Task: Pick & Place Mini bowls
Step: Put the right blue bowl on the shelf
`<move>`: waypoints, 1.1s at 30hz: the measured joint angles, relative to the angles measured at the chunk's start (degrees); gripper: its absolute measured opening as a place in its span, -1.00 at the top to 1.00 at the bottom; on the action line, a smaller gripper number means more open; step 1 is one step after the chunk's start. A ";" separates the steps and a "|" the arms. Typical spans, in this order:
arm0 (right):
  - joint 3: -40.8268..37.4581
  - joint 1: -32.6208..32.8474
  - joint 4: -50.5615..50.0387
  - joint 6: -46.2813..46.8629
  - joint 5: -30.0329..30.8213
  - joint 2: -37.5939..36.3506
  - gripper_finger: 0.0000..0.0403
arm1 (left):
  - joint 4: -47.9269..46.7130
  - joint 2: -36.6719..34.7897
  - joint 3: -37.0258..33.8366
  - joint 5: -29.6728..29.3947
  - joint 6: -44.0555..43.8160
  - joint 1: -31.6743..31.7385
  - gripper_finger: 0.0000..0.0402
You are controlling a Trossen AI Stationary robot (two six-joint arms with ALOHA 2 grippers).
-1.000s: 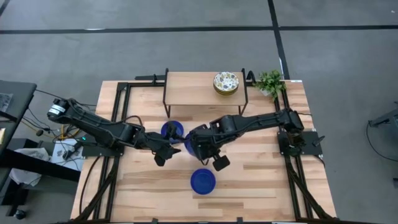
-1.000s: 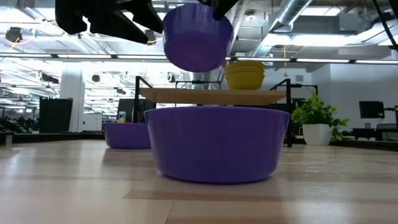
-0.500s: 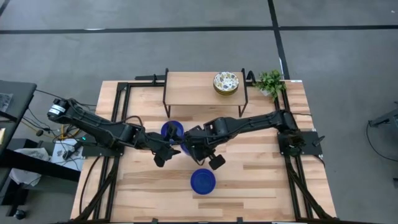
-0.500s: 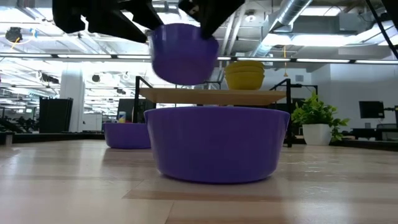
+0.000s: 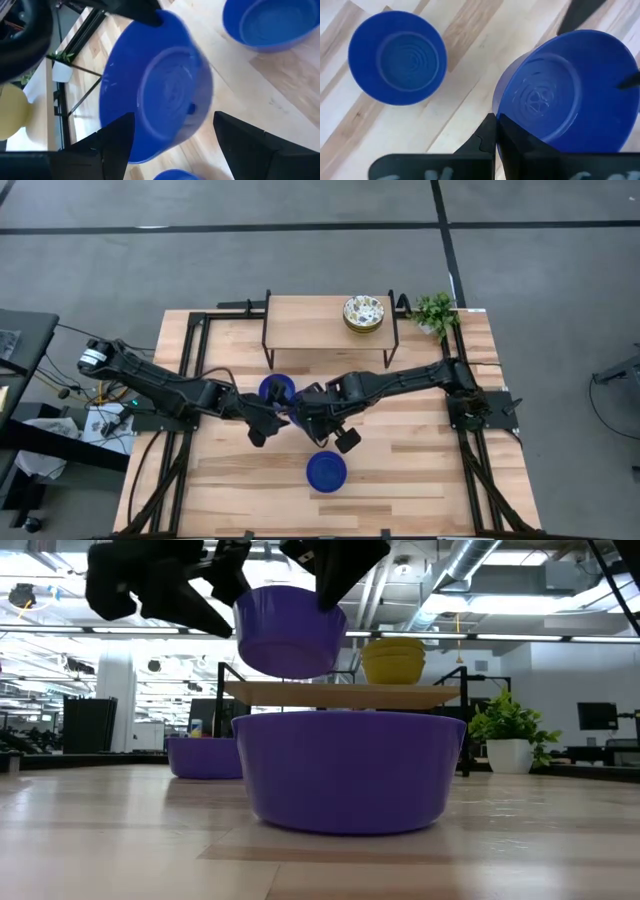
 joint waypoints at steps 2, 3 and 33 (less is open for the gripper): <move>0.00 0.24 0.31 -0.19 0.36 0.00 1.00 | 0.03 0.02 0.00 0.05 0.02 0.89 -0.34; 0.00 0.26 0.33 -0.20 0.94 0.00 1.00 | 0.01 0.04 0.00 0.36 0.00 1.20 -0.34; 1.40 0.85 -1.19 -0.83 5.91 3.86 1.00 | 0.12 4.53 -0.20 10.23 -3.59 2.69 0.95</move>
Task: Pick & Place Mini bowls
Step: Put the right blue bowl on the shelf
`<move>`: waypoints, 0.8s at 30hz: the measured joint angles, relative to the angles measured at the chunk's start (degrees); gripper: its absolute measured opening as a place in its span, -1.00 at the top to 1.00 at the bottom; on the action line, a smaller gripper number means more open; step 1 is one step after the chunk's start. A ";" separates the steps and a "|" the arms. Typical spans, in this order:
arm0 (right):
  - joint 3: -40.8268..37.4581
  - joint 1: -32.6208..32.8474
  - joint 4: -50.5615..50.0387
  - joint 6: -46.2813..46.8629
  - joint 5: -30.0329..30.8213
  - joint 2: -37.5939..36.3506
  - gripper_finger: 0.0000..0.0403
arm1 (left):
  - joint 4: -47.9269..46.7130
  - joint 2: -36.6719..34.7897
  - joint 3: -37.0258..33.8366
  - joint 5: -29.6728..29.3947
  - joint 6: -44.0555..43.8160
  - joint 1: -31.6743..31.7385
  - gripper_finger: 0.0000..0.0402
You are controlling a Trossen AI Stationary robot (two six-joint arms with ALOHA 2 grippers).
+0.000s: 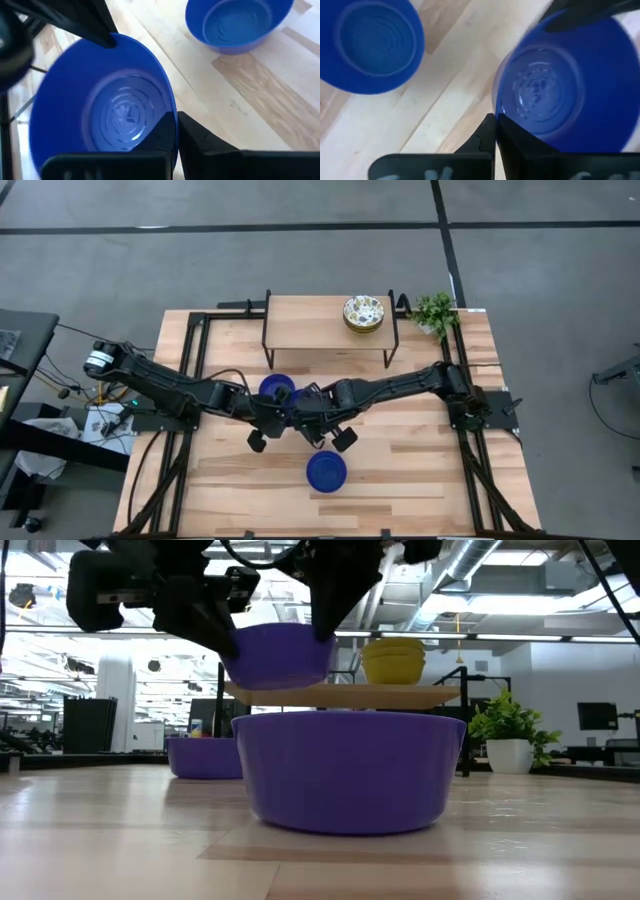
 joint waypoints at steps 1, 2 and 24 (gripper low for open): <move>0.50 0.17 -0.03 0.53 0.88 0.01 0.99 | -0.04 0.20 0.05 -0.01 -0.75 0.01 0.96; 0.97 0.36 -0.03 0.69 1.64 0.01 0.99 | -0.08 0.27 0.07 -0.01 -1.08 -0.05 0.97; 13.13 3.75 -16.60 31.94 2.90 -0.49 0.26 | -6.66 -0.38 0.22 -7.66 -4.45 2.66 0.99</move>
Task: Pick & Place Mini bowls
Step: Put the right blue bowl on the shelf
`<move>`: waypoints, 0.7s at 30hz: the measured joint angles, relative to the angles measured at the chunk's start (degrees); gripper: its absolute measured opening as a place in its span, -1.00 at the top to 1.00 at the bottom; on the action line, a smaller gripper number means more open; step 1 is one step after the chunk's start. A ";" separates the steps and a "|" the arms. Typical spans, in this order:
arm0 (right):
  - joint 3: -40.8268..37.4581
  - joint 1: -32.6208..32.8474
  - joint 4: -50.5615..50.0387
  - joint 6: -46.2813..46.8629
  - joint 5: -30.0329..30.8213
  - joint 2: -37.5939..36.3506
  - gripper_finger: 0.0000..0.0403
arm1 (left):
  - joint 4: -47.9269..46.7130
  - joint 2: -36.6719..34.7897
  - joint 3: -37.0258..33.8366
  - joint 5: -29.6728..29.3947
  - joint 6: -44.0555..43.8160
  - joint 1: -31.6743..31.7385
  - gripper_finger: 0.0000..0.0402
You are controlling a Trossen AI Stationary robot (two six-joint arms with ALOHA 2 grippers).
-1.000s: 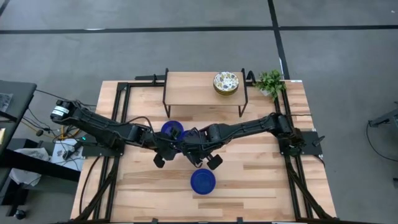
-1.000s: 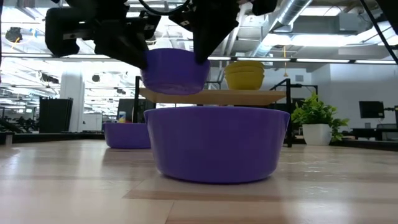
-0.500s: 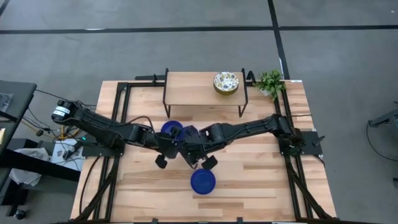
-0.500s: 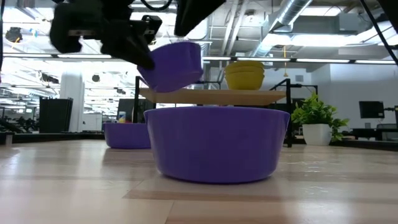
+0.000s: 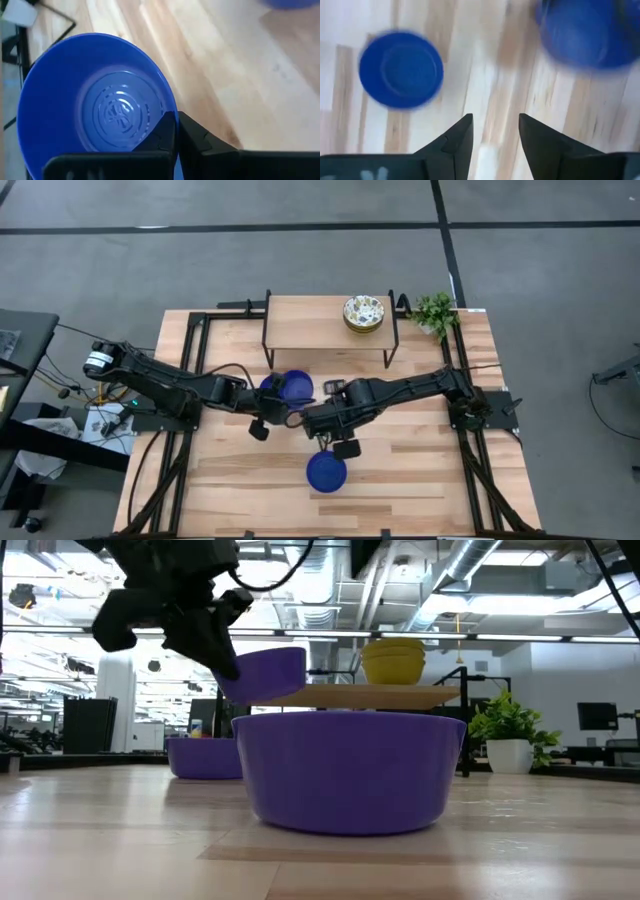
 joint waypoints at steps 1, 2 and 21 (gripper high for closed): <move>-0.10 -0.01 -1.39 2.52 0.00 0.00 0.27 | -0.42 0.00 0.00 -0.14 0.00 0.26 0.99; -0.58 -0.02 -0.90 4.85 0.00 0.00 0.28 | -0.60 0.00 0.00 -0.28 0.02 0.40 0.99; -13.73 0.73 1.26 11.32 5.89 -14.52 0.65 | 2.76 -6.57 0.09 -3.57 0.61 0.53 0.98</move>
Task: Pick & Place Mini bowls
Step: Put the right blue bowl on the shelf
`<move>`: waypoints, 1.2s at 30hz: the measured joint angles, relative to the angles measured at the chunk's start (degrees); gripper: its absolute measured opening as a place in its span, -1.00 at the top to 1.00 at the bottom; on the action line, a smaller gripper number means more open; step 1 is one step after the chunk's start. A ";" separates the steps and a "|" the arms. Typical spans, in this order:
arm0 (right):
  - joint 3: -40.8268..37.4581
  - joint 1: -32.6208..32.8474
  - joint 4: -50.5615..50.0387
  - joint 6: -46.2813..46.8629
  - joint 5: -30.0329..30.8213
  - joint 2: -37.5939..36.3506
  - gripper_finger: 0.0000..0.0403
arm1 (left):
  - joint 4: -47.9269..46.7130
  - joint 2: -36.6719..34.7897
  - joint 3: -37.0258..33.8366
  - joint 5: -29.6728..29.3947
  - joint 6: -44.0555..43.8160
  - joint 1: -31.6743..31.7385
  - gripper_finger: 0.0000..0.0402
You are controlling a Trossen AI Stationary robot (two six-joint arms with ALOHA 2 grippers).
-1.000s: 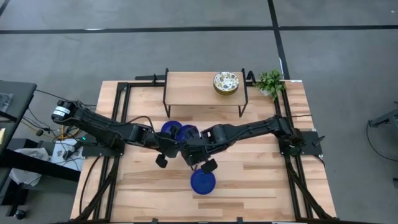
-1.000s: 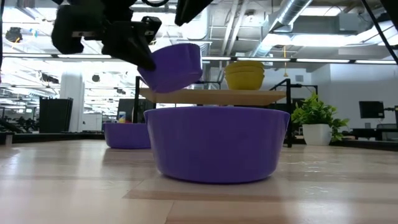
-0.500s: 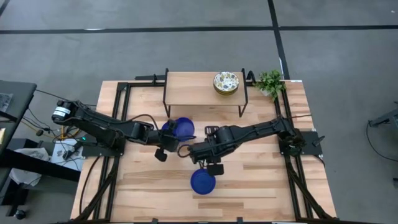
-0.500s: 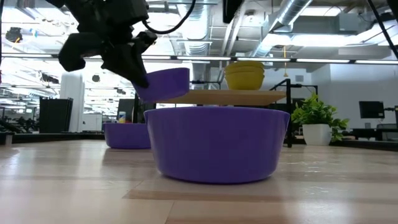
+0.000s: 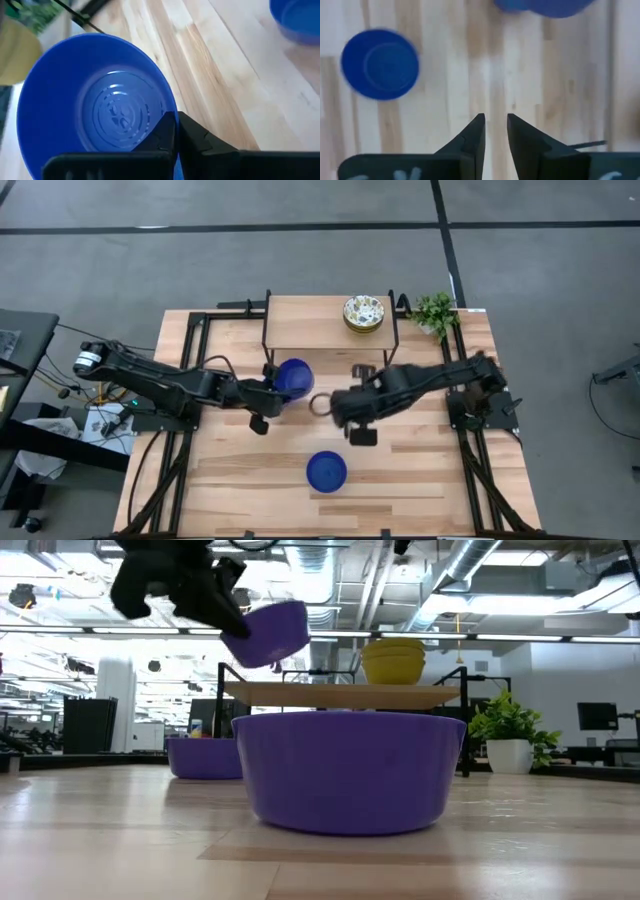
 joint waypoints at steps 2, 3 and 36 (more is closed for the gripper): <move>-4.25 -0.96 4.12 0.00 0.16 -3.72 0.65 | 1.73 -0.60 0.00 0.04 0.00 0.13 0.97; -6.90 -1.51 6.54 -0.02 0.08 -5.70 0.65 | 2.40 -0.72 0.01 0.02 0.00 0.13 0.97; -70.62 -6.26 61.22 11.37 0.10 -56.03 0.64 | -20.93 20.16 35.42 10.73 15.23 26.05 0.97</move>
